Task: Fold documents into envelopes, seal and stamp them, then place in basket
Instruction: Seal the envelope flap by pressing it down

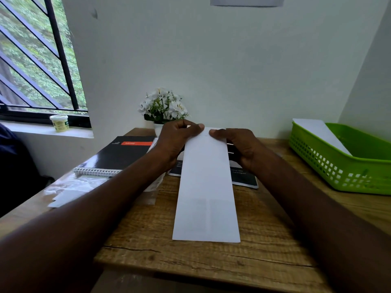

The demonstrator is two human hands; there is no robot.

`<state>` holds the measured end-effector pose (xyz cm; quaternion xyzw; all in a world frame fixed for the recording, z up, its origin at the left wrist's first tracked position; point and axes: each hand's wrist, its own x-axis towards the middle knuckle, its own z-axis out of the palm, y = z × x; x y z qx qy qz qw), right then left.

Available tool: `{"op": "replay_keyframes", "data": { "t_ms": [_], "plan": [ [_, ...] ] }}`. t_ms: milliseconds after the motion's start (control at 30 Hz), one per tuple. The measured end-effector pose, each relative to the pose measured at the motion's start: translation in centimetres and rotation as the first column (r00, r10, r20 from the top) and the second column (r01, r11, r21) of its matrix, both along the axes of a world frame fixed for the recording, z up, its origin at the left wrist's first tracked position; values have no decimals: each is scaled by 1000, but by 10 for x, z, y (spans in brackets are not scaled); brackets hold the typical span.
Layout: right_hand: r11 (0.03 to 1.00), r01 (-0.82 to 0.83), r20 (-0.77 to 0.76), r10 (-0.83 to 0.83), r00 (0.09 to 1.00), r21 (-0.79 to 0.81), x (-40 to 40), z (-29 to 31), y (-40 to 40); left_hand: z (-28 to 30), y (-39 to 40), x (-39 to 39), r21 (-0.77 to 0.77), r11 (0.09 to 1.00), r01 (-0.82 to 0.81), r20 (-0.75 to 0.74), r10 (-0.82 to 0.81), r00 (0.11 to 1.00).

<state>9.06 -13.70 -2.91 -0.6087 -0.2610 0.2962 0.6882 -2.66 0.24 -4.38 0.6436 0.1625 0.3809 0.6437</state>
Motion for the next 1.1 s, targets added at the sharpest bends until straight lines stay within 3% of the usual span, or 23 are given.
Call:
{"op": "replay_keyframes", "data": {
  "t_ms": [233,333,500,600,733,933,1100],
  "plan": [
    [997,54,-86,-50,995,47,-1,2,-3,5,2,-3,-157,983,-99,161,125,979],
    [996,69,-104,-64,993,50,3,2,-7,6,8,-5,-225,973,-46,114,73,991],
    [1000,22,-60,-21,998,19,-3,0,-3,1,-2,-1,-122,986,110,-98,-123,988],
    [1000,14,-45,-14,999,3,-4,-4,0,-2,-3,-4,-39,996,77,-100,-80,992],
    [1000,15,-74,-17,997,-19,0,0,-1,3,0,-7,-46,999,15,-91,-20,996],
    [970,239,-113,-234,966,36,14,3,-8,4,6,-9,-112,994,-13,-16,11,1000],
    [995,103,17,-102,995,-17,6,1,-3,0,1,-6,-43,999,17,-63,-20,998]
  ]
}}
